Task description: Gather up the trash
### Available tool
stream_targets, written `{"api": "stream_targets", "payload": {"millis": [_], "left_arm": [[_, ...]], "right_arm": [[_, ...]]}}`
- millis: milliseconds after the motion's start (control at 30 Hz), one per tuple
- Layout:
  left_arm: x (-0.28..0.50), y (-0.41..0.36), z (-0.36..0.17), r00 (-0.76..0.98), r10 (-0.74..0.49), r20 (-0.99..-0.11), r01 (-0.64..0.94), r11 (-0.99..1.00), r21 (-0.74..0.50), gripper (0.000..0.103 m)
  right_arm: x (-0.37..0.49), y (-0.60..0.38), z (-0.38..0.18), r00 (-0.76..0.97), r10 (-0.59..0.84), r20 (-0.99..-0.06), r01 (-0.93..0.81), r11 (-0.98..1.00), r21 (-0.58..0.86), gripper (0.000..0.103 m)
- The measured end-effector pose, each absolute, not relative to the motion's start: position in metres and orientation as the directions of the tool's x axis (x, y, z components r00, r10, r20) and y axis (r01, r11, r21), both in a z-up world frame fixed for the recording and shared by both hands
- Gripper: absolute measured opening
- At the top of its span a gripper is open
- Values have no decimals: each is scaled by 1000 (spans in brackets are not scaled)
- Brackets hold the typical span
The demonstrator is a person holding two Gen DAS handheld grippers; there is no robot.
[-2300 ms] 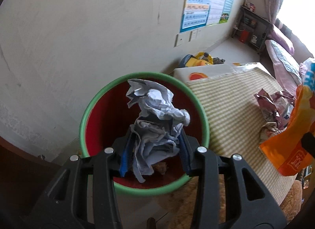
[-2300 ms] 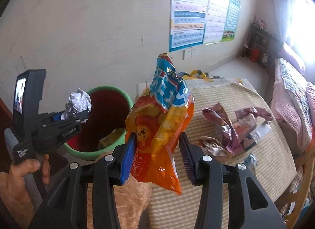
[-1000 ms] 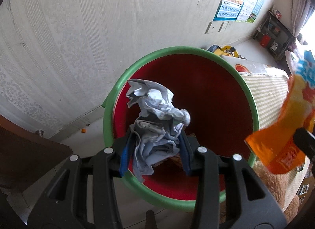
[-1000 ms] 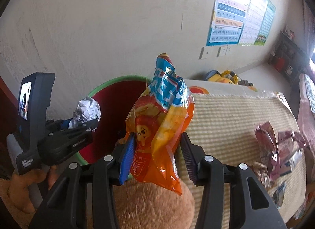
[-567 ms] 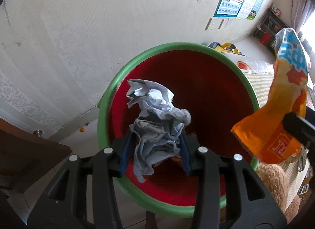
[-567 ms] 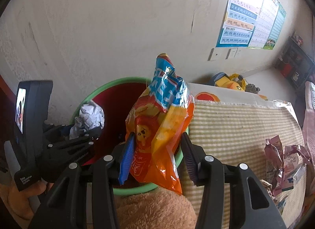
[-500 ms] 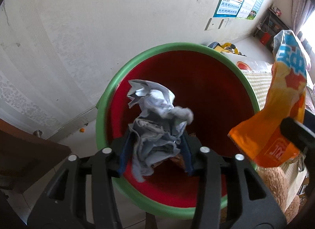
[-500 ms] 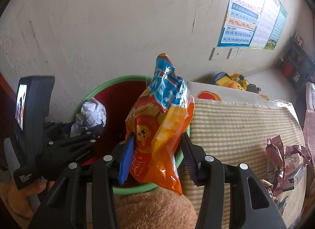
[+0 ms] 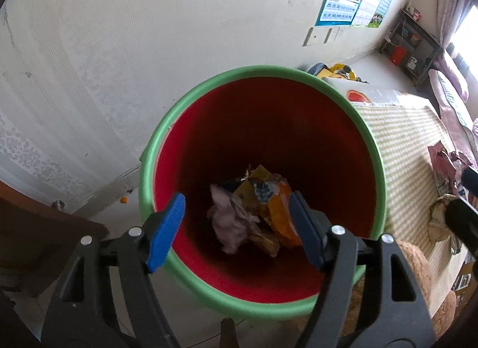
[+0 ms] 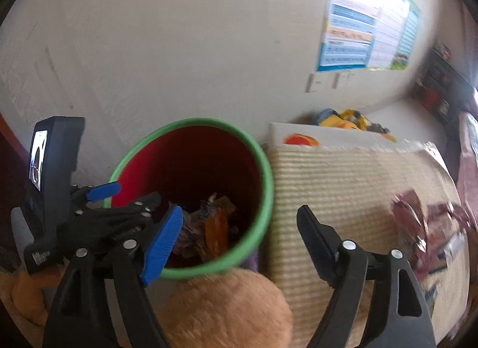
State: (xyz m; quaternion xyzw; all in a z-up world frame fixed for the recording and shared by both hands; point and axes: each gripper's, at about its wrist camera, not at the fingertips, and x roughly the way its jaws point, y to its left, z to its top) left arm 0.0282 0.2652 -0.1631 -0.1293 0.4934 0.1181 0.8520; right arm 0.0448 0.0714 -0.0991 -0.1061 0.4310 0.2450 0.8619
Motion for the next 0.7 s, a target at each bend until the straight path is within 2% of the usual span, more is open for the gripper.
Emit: {"api": "stream_targets", "payload": {"millis": [200,300,433,567,700], "left_arm": [[28,243,-153,501,69,-862,-288,953,-91,69],[27,227,-146,515,64,-855,-253,964,-79,70],[26,202,-135,532,53,-845,-209,975,-71,70],[24,171,-126,543,32,-839,-139,989,-52,70],[22,143,-120,547,4,-837,-73,996,-43,70]], "right_arm": [[38,-19,-95,593,183,-784,-310,951,-13,81],[33,-68,-100,616,72,-784,-189,980,-58,94],[32,-143,-114,581,-69,-811,18,997,-72,96],[30,-205,-128,534,-52,-844,154,987,37,96],[33,-236,-145,498,-10,-867,216,970,113,96]]}}
